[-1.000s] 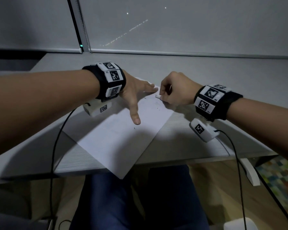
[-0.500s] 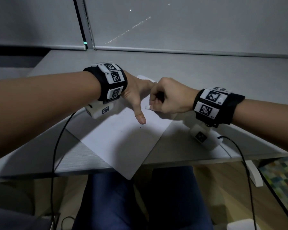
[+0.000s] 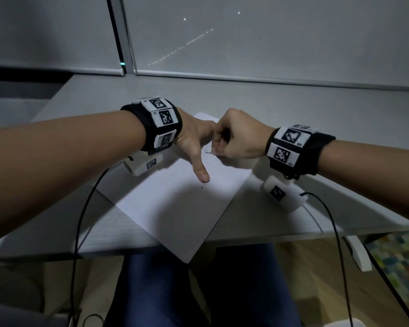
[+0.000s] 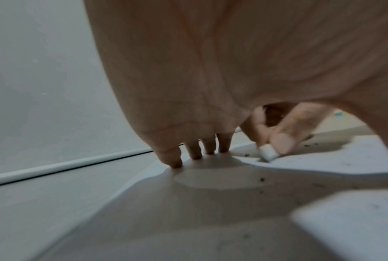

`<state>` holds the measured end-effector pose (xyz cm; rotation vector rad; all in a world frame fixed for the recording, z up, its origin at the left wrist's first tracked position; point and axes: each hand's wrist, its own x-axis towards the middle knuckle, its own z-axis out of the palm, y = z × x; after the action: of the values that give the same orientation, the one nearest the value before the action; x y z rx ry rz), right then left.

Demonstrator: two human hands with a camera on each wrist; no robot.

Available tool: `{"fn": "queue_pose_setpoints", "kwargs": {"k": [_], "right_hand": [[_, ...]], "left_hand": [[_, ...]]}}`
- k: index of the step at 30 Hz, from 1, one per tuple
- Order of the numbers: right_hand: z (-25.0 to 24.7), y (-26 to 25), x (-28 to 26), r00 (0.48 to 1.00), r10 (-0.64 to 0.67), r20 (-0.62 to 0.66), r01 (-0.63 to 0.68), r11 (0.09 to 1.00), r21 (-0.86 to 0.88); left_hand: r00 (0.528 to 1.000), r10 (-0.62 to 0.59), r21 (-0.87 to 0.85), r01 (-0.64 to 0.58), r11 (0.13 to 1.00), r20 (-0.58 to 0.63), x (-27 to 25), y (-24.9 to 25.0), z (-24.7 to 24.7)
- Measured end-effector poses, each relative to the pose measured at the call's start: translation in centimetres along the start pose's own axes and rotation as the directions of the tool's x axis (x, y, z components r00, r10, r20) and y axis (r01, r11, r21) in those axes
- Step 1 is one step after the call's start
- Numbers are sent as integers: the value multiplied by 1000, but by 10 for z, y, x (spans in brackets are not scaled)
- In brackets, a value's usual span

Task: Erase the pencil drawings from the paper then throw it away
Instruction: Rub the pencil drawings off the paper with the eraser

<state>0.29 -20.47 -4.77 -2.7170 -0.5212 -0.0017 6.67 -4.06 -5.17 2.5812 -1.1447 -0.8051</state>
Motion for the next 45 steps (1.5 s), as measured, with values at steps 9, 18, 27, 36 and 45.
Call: {"fn": "queue_pose_setpoints", "kwargs": {"k": [9, 18, 27, 36, 45], "right_hand": [[10, -20, -13, 998, -55, 42, 51, 995, 92], [-14, 26, -4, 986, 156, -67, -159, 986, -47], [-14, 30, -12, 995, 101, 9, -102, 992, 74], [-6, 22, -3, 995, 93, -29, -92, 995, 25], [-4, 25, 8, 982, 150, -116, -147, 989, 27]], "left_hand": [[997, -78, -29, 78, 997, -10, -4, 3, -3], [990, -142, 216, 136, 967, 13, -7, 15, -10], [983, -181, 409, 158, 899, 18, 3, 28, -12], [980, -194, 368, 166, 915, 39, 1, 25, -11], [976, -217, 295, 201, 934, 23, -2, 18, -10]]}}
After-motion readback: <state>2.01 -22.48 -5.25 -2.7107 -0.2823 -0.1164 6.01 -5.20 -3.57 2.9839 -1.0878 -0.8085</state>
